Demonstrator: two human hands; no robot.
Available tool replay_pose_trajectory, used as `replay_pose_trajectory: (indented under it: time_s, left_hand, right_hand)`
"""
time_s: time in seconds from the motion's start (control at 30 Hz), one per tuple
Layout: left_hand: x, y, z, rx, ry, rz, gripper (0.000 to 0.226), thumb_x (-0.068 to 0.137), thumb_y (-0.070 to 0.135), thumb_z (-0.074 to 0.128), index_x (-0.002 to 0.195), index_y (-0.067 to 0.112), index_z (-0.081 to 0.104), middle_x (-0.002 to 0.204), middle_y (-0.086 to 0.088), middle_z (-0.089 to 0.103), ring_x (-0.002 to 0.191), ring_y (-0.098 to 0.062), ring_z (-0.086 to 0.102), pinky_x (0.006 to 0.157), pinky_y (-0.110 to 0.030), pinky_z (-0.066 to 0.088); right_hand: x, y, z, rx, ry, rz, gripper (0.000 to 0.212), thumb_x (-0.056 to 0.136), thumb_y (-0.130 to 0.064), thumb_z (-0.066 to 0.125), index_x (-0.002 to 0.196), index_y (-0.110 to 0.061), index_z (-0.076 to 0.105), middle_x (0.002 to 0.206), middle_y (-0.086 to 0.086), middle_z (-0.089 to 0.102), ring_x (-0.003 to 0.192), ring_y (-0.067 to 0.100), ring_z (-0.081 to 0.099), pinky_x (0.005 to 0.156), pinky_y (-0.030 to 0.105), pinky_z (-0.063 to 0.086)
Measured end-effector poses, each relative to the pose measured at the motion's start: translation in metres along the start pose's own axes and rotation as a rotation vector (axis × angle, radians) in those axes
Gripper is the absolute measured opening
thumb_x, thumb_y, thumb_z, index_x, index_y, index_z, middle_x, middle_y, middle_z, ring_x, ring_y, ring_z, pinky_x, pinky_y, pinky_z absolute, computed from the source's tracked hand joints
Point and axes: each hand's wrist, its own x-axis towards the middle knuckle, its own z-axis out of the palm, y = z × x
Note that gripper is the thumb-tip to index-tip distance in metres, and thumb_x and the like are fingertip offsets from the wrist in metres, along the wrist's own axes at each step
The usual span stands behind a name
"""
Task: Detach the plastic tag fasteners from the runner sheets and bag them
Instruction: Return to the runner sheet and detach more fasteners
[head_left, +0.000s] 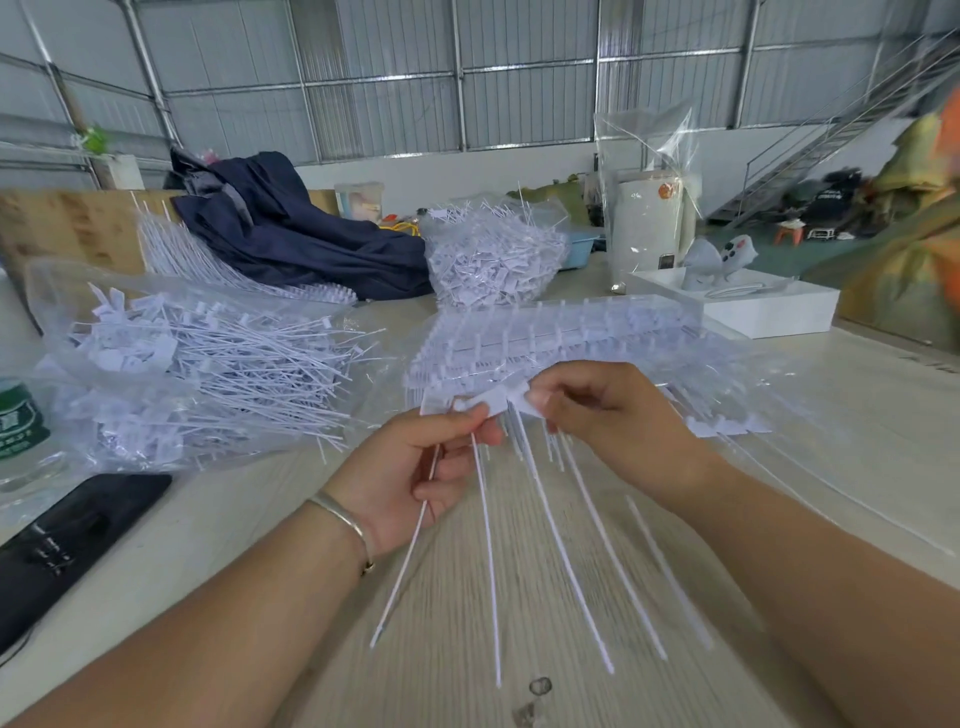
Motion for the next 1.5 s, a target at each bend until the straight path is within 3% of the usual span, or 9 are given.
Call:
replay_pose_trajectory:
  time_s: [0.1,0.27,0.47,0.57,0.87,1.0,1.2,1.33,1.5]
  left_hand:
    - [0.000,-0.003,0.003,0.074,-0.035,0.022,0.016,0.071,0.018,0.069,0.081,0.006,0.065,0.067,-0.001,0.060,0.037,-0.002,0.031,0.034,-0.014,0.011]
    - [0.001,-0.003,0.000,0.244,0.063,0.100,0.019,0.073,0.023,0.072,0.081,0.006,0.069,0.055,0.001,0.050,0.036,-0.004,0.025,0.035,-0.016,0.013]
    - [0.002,-0.004,-0.004,0.483,0.139,0.184,0.018,0.076,0.021,0.076,0.080,0.004,0.071,0.051,0.001,0.045,0.038,-0.008,0.026,0.037,-0.016,0.020]
    - [0.002,-0.003,-0.005,0.545,0.144,0.188,0.012,0.078,0.020,0.076,0.069,0.012,0.073,0.051,-0.001,0.046,0.038,-0.007,0.027,0.037,-0.014,0.020]
    - [0.003,0.001,-0.007,0.746,0.109,0.204,0.022,0.077,0.015,0.074,0.056,0.017,0.067,0.044,0.000,0.036,0.041,-0.011,0.028,0.040,-0.016,0.025]
    - [0.002,-0.001,-0.007,0.771,0.029,0.179,0.015,0.067,0.016,0.076,0.060,0.009,0.064,0.048,0.000,0.035,0.046,-0.012,0.031,0.046,-0.020,0.026]
    - [0.005,-0.007,0.002,1.054,0.127,0.253,0.021,0.065,0.019,0.079,0.051,0.010,0.066,0.054,0.002,0.049,0.049,-0.001,0.042,0.047,-0.013,0.030]
    - [0.007,-0.014,0.007,1.178,0.226,0.301,0.032,0.058,0.031,0.066,0.060,0.000,0.061,0.063,-0.013,0.054,0.054,-0.013,0.042,0.054,-0.027,0.032]
    - [0.004,-0.015,0.014,1.321,0.334,0.339,0.042,0.070,0.038,0.070,0.039,0.024,0.045,0.038,0.007,0.032,0.041,-0.012,0.028,0.047,-0.024,0.022]
  right_hand:
    - [-0.001,0.000,0.002,0.095,-0.030,0.021,0.010,0.088,-0.013,0.068,0.090,-0.018,0.077,0.080,0.019,0.067,0.070,0.019,0.055,0.071,0.027,0.046]
    - [0.000,0.002,-0.001,0.092,-0.031,0.053,0.013,0.084,-0.015,0.072,0.094,-0.022,0.078,0.089,-0.002,0.076,0.088,0.034,0.066,0.085,0.039,0.054]
    - [0.002,0.007,-0.001,0.023,-0.117,0.098,0.020,0.090,-0.005,0.065,0.093,-0.020,0.078,0.079,0.013,0.070,0.063,0.009,0.049,0.061,0.013,0.038]
    - [0.002,0.006,-0.001,0.011,-0.161,0.134,0.024,0.092,-0.003,0.061,0.090,-0.022,0.077,0.071,0.001,0.065,0.060,0.002,0.049,0.060,0.008,0.037]
    - [0.001,0.003,-0.001,-0.029,-0.250,0.189,0.029,0.093,-0.004,0.061,0.086,-0.028,0.076,0.064,-0.008,0.054,0.061,0.007,0.047,0.060,0.012,0.038]
    - [0.000,-0.002,-0.003,-0.050,-0.317,0.203,0.031,0.091,0.002,0.058,0.085,-0.024,0.075,0.063,-0.019,0.061,0.063,-0.004,0.052,0.063,0.006,0.039]
    - [0.000,-0.003,0.001,-0.131,-0.336,0.260,0.037,0.089,0.006,0.054,0.080,-0.022,0.076,0.084,0.000,0.071,0.077,0.005,0.058,0.075,0.016,0.043]
    - [0.000,-0.001,0.006,-0.243,-0.294,0.231,0.038,0.089,0.003,0.051,0.080,-0.024,0.077,0.087,0.011,0.073,0.084,0.027,0.064,0.079,0.031,0.049]
    - [0.002,-0.001,0.009,-0.324,-0.264,0.219,0.038,0.087,0.001,0.052,0.077,-0.027,0.077,0.087,0.009,0.074,0.087,0.028,0.066,0.084,0.037,0.052]
